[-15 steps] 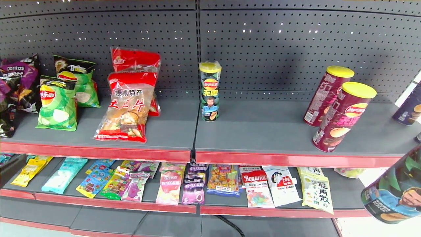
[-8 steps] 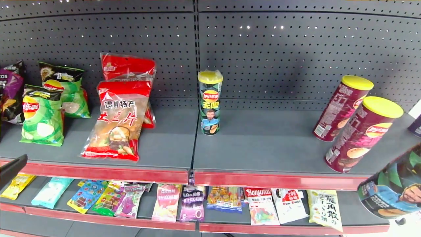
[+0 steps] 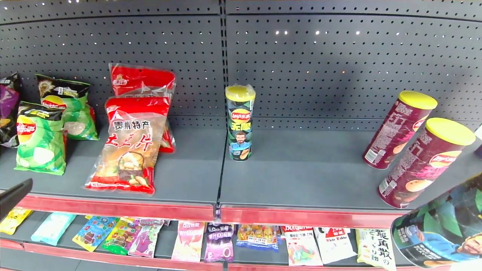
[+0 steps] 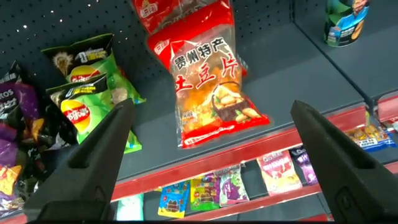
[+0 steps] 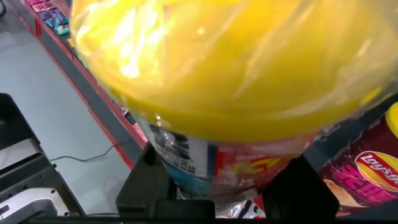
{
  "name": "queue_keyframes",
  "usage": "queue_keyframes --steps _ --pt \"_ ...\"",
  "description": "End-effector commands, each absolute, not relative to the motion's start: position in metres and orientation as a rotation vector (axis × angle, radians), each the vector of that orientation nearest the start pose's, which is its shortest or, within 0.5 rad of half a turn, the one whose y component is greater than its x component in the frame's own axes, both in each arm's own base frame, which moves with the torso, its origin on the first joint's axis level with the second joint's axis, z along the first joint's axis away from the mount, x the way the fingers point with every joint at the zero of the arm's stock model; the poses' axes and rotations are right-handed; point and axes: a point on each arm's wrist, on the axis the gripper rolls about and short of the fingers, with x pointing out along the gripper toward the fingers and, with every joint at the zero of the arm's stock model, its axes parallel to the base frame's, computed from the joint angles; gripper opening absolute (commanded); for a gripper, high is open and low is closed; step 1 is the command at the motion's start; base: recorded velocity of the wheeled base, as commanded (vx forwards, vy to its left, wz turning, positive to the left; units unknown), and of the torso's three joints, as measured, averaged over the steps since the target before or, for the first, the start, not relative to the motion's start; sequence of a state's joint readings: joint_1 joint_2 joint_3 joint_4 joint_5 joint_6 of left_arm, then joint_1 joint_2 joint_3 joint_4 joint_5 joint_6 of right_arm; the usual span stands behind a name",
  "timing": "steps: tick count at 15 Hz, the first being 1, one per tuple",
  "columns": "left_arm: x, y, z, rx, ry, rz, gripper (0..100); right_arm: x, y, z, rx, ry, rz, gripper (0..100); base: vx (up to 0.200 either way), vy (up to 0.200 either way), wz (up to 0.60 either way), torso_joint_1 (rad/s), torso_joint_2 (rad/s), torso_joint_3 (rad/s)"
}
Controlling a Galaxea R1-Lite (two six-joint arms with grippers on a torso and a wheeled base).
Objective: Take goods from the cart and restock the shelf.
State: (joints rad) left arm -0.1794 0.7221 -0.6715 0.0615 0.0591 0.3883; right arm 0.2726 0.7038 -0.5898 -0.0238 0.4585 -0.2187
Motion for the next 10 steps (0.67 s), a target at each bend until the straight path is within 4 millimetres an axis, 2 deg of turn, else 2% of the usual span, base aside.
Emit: queue_keyframes --steps 1,2,8,10 --pt "0.055 -0.009 0.253 0.401 0.09 -0.14 100 0.052 0.025 0.24 -0.197 0.026 0.743 0 0.0 0.0 0.0 0.0 0.0 0.0" --pt "0.056 -0.009 0.253 0.401 0.091 -0.141 100 0.053 0.026 0.239 -0.196 0.033 0.743 0 0.2 0.0 0.0 0.007 0.0 0.002" --pt "0.057 -0.01 0.251 0.428 0.096 -0.18 100 0.063 0.029 0.243 -0.197 0.055 0.755 0 0.0 0.0 0.0 0.0 0.0 0.0" --pt "0.065 -0.012 0.248 0.452 0.118 -0.234 100 0.063 0.031 0.242 -0.198 0.058 0.787 0 0.0 0.0 0.0 0.0 0.0 0.0"
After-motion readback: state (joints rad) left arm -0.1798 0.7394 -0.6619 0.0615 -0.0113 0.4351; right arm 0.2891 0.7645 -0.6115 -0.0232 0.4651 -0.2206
